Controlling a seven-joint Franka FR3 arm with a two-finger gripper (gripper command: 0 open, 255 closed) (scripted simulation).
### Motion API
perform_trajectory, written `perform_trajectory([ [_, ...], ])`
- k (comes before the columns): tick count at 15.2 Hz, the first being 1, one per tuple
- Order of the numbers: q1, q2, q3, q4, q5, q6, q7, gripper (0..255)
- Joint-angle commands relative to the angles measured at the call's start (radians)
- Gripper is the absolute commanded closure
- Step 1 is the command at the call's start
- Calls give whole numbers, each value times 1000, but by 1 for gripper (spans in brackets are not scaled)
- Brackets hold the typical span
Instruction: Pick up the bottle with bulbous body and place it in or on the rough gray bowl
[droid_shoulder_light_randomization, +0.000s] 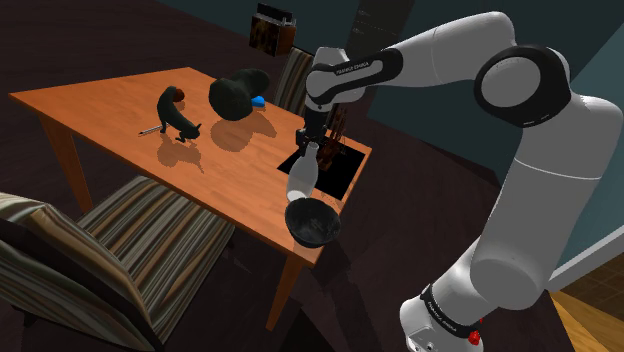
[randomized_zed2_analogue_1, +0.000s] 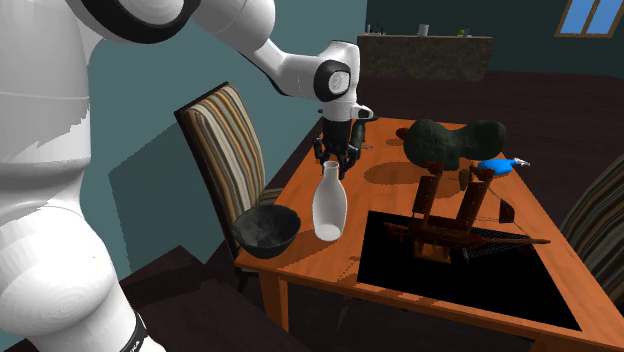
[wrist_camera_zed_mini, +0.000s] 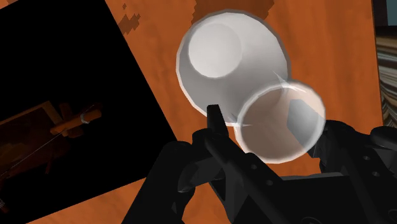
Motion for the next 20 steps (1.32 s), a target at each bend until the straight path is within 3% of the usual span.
perform_trajectory([
  [1, 0, 1, 0, 0, 0, 0, 0, 255],
  [5, 0, 0, 0, 0, 0, 0, 0, 255],
  [20, 1, -74, -1, 104, -5, -179, 2, 255],
])
